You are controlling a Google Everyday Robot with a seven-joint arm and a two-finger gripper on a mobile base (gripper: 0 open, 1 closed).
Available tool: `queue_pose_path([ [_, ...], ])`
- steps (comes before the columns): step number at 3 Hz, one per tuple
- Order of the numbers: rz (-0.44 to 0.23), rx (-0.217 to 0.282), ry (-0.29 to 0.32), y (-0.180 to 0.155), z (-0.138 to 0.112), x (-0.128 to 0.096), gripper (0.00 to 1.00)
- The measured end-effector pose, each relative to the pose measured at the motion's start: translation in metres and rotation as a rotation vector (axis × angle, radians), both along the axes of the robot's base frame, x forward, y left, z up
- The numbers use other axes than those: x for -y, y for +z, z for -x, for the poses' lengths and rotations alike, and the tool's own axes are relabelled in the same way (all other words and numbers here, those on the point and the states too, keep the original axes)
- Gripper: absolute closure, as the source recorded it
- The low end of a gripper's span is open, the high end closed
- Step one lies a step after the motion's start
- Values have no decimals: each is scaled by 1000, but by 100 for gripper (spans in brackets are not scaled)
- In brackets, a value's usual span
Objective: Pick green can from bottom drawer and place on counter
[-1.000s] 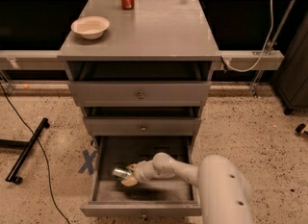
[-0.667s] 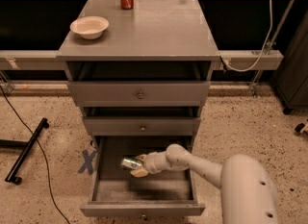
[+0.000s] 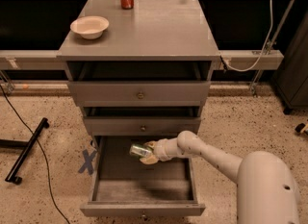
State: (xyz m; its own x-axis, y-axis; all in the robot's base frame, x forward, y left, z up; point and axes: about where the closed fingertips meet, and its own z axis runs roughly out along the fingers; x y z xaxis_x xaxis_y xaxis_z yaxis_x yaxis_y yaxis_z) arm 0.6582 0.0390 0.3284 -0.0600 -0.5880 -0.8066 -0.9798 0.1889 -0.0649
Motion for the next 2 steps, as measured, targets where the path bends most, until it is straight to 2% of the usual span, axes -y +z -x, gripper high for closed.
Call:
queue_pose_path([
  [1, -2, 5, 20, 3, 2, -1, 100],
  [2, -4, 79, 80, 47, 15, 16, 100],
])
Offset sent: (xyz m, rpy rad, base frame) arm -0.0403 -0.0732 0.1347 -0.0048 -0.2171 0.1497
